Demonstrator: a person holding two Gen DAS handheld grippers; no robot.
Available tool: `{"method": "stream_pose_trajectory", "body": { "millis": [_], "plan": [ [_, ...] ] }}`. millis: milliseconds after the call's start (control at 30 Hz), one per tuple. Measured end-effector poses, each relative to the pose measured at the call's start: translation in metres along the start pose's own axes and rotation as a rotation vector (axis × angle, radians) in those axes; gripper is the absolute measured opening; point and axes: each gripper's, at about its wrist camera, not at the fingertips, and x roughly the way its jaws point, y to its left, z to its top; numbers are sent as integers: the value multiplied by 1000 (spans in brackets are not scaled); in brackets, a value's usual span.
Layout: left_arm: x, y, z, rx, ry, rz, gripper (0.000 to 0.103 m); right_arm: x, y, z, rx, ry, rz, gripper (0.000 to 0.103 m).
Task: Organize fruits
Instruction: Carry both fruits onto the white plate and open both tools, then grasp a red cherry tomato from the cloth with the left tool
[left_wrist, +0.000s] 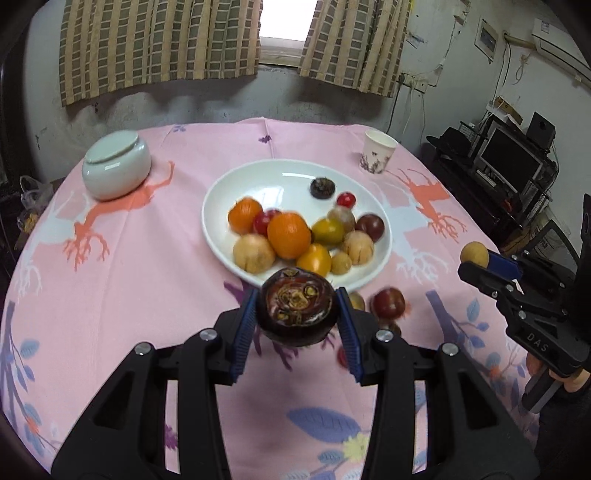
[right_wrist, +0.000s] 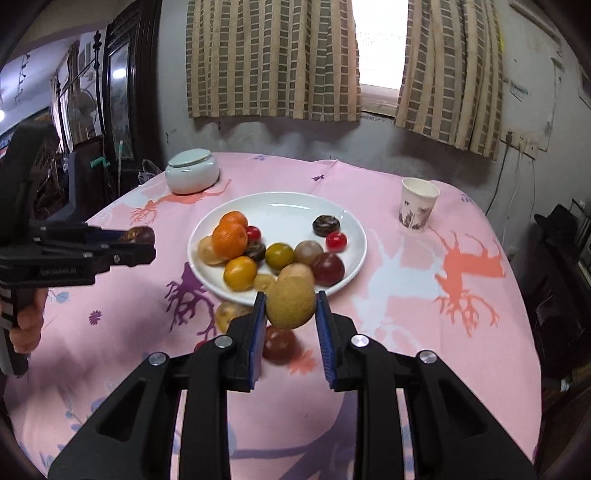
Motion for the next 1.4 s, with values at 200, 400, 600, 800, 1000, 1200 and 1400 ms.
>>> {"method": "stream_pose_trajectory", "body": {
  "millis": [200,400,600,800,1000,1200,1400],
  "plan": [
    [27,5,50,-41,-4,-20,43,43,-12,24,37,-5,33,27],
    [71,-3,81,-8,29,21,43,87,-12,40,28,33,43,27],
    [114,-5,84,-32,96,20,43,115,-5,38,40,60,60,27],
    [115,1,80,-92,75,4,76,121,0,34,58,66,63,30],
    [86,6,73,-114,37,1,77,96,-8,22,96,61,82,41],
    [52,1,40,-70,18,53,85,64,-23,-8,174,49,58,58],
    [40,-13,-3,-34,54,71,85,43,-23,-29,206,79,50,58]
  ]
}}
